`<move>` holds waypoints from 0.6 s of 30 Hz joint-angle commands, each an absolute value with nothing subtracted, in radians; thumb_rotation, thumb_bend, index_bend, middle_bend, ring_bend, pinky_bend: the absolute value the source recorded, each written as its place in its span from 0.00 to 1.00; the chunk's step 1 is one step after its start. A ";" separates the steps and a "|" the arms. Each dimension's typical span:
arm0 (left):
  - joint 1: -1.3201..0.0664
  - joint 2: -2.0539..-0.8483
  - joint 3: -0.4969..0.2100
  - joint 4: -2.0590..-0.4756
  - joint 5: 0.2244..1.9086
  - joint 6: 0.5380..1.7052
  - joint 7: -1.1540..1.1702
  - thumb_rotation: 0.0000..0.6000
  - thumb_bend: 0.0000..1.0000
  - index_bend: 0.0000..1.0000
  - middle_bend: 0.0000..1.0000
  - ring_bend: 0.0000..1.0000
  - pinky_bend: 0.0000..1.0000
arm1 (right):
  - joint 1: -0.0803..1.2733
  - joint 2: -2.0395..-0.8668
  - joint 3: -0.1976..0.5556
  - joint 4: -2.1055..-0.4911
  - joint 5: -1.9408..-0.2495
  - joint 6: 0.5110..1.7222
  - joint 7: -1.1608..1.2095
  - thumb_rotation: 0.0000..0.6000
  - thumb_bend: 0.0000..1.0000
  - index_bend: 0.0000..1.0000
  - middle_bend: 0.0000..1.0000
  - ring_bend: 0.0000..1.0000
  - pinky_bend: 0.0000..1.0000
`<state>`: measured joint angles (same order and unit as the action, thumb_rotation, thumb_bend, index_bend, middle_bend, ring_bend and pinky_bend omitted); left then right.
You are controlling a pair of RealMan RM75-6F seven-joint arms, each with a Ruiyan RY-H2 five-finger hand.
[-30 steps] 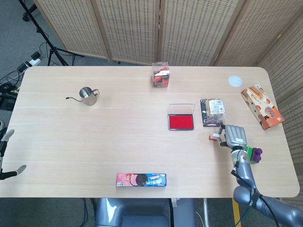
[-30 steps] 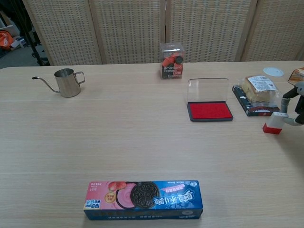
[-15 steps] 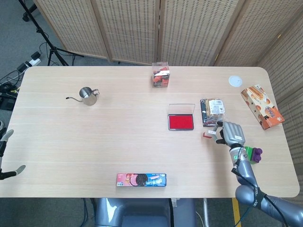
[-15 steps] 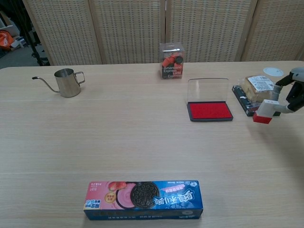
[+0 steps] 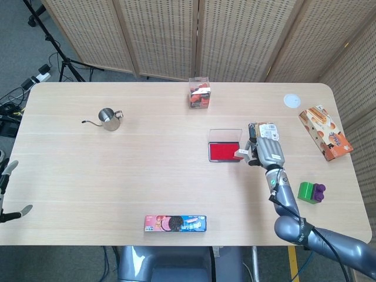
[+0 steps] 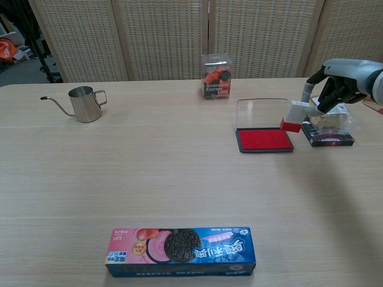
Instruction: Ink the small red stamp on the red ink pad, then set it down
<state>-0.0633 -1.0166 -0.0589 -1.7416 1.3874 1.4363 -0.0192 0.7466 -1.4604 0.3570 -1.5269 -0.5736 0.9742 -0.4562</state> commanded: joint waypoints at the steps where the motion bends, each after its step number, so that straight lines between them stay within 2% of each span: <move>1: -0.067 -1.017 -0.061 -1.741 1.381 1.429 -0.020 1.00 0.00 0.00 0.00 0.00 0.00 | 0.799 -1.497 0.374 -1.503 -0.513 0.985 -0.503 1.00 0.47 0.55 0.96 1.00 1.00; 9: -0.081 -1.018 -0.064 -1.739 1.358 1.397 -0.014 1.00 0.00 0.00 0.00 0.00 0.00 | 0.903 -1.610 0.383 -1.390 -0.451 1.004 -0.571 1.00 0.47 0.55 0.96 1.00 1.00; 18: -0.090 -1.018 -0.068 -1.736 1.341 1.378 -0.017 1.00 0.00 0.00 0.00 0.00 0.00 | 0.949 -1.686 0.392 -1.303 -0.452 0.998 -0.564 1.00 0.47 0.55 0.96 1.00 1.00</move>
